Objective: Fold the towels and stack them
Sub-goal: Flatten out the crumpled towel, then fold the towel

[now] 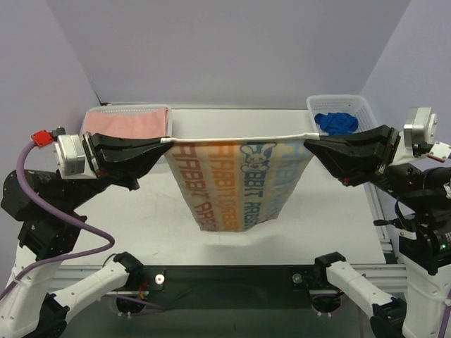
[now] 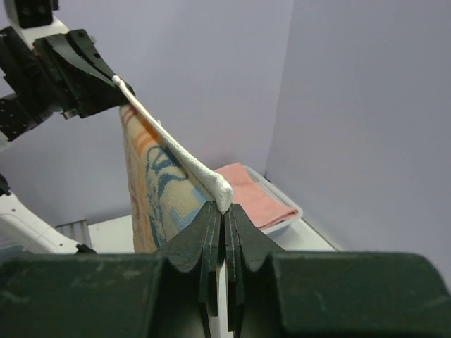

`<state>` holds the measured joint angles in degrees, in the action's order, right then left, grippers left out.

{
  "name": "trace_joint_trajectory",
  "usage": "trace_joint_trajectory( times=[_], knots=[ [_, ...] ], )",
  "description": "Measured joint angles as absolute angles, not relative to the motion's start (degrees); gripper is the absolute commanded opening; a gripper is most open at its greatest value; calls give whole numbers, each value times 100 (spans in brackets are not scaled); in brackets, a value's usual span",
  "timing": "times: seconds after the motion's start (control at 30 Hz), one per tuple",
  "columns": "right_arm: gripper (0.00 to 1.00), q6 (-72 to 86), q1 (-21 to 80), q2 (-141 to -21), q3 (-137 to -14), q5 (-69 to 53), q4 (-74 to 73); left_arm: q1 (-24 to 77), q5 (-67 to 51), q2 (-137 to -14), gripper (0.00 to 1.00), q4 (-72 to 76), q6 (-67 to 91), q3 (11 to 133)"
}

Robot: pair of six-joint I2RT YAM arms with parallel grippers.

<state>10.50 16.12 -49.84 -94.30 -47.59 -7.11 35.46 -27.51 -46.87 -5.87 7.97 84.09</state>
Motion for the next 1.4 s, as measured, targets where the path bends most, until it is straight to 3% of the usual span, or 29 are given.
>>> trace_joint_trajectory(
  times=[0.17, 0.33, 0.53, 0.7, 0.9, 1.17, 1.4],
  knots=[
    [0, 1273, 1608, -4783, -8962, -4954, -644, 3546, -2792, -4401, 0, -462, 1155, 7808],
    [0, 1304, 1553, -5144, -8160, -4377, -628, 3509, -2117, -4628, 0, 121, 1203, 6740],
    [0, 1116, 1505, -6893, -7723, -3242, -565, 3288, -1037, -6571, 0, 943, 1146, 5767],
    [0, 814, 1376, -8868, -7758, -2493, -255, 2838, -589, -8733, 0, 1330, 1138, 5907],
    [0, 484, 1151, -10455, -8136, -2193, 145, 2523, -620, -10342, 0, 1732, 1155, 6989],
    [0, 344, 805, -10982, -8608, -2464, 751, 2383, -930, -10956, 0, 2305, 1334, 7789],
    [0, 615, 661, -10783, -8090, -2663, 823, 2386, -1347, -10739, 0, 2530, 1772, 7098]
  ],
)
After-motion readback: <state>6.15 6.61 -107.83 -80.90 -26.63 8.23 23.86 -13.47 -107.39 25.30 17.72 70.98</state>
